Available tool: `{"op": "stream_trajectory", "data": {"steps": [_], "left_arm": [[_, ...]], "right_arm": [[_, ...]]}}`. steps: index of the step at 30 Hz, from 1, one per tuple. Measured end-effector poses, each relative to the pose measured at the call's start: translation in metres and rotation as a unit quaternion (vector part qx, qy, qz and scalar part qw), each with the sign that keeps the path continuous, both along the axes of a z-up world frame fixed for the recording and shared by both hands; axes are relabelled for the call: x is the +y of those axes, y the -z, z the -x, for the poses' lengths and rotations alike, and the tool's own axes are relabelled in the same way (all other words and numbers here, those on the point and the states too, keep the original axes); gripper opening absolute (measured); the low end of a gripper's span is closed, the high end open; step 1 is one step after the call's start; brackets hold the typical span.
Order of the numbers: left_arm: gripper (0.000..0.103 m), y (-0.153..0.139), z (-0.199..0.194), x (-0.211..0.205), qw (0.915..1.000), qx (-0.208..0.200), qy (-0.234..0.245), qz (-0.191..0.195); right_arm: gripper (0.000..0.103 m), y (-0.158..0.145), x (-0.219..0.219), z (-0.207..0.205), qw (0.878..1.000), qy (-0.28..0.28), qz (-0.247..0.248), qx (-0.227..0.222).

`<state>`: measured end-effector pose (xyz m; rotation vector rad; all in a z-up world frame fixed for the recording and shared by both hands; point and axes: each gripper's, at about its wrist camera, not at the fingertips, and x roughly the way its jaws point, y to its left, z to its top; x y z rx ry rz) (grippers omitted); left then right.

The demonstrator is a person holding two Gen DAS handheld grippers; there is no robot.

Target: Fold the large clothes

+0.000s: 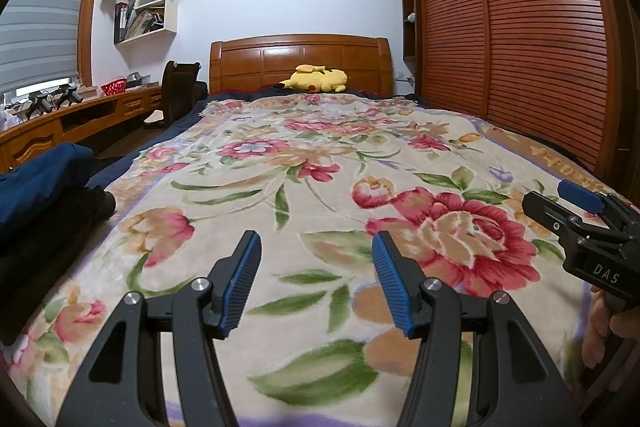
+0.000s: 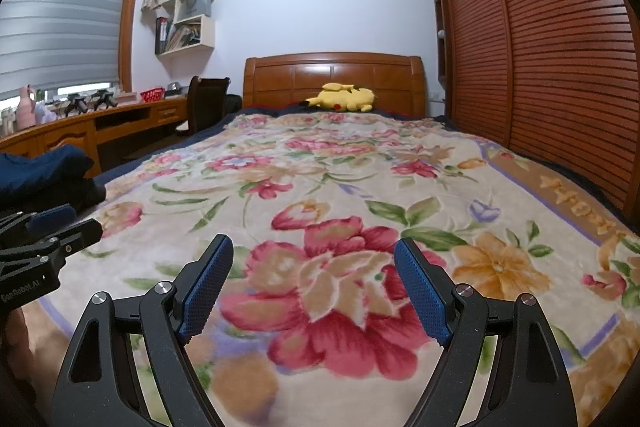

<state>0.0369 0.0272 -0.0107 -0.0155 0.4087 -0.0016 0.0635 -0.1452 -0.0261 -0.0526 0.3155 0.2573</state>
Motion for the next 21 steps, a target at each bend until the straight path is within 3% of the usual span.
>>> {"op": "stream_trajectory", "data": {"steps": [21], "left_arm": [[0.057, -0.0016, 0.0003, 0.0020, 1.0000, -0.002, -0.002, 0.000]], "right_arm": [[0.085, 0.0004, -0.0005, -0.0001, 1.000, 0.000, -0.001, 0.000]]}}
